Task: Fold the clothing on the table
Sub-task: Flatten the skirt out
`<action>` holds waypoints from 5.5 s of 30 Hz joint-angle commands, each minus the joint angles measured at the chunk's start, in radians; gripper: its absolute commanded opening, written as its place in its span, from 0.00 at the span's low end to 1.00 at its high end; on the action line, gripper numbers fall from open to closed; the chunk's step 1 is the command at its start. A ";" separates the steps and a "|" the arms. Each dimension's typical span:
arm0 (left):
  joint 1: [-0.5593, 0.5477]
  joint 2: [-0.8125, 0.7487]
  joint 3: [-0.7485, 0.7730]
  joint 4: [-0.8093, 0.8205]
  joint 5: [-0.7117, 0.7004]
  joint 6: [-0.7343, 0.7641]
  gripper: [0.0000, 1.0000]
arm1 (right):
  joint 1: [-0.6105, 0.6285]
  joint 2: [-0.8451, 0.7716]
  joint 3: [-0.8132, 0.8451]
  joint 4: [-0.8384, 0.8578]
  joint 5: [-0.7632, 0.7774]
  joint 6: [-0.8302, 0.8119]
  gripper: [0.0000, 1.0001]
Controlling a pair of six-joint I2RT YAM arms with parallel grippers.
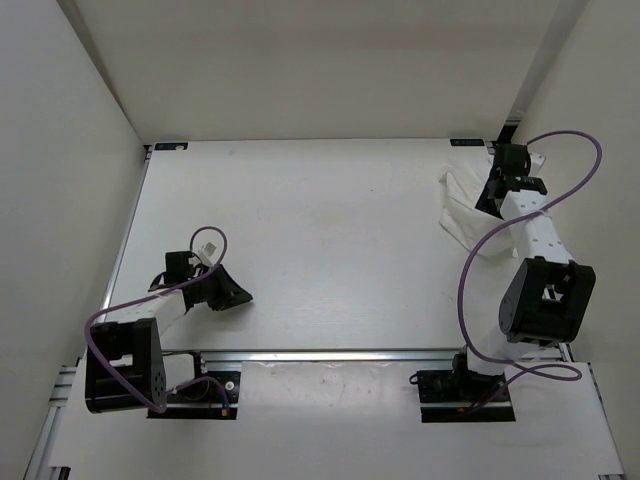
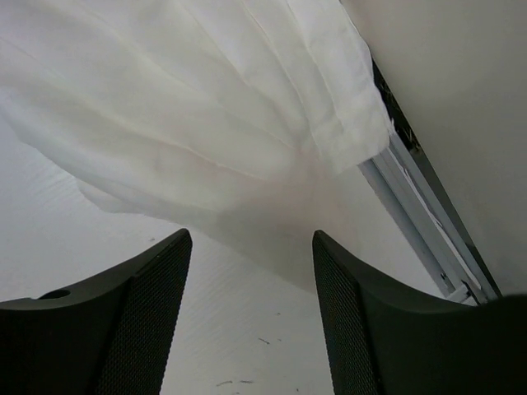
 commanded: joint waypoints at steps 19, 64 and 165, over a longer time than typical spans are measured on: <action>0.000 0.026 -0.010 0.039 0.067 0.002 0.24 | -0.038 0.058 -0.115 0.067 -0.129 0.071 0.00; -0.025 -0.017 -0.082 0.099 0.133 -0.018 0.23 | 0.525 0.481 0.227 0.001 -0.913 0.175 0.54; -0.007 -0.005 -0.134 0.171 0.158 -0.064 0.23 | 0.372 0.043 -0.360 -0.135 -0.547 0.176 0.37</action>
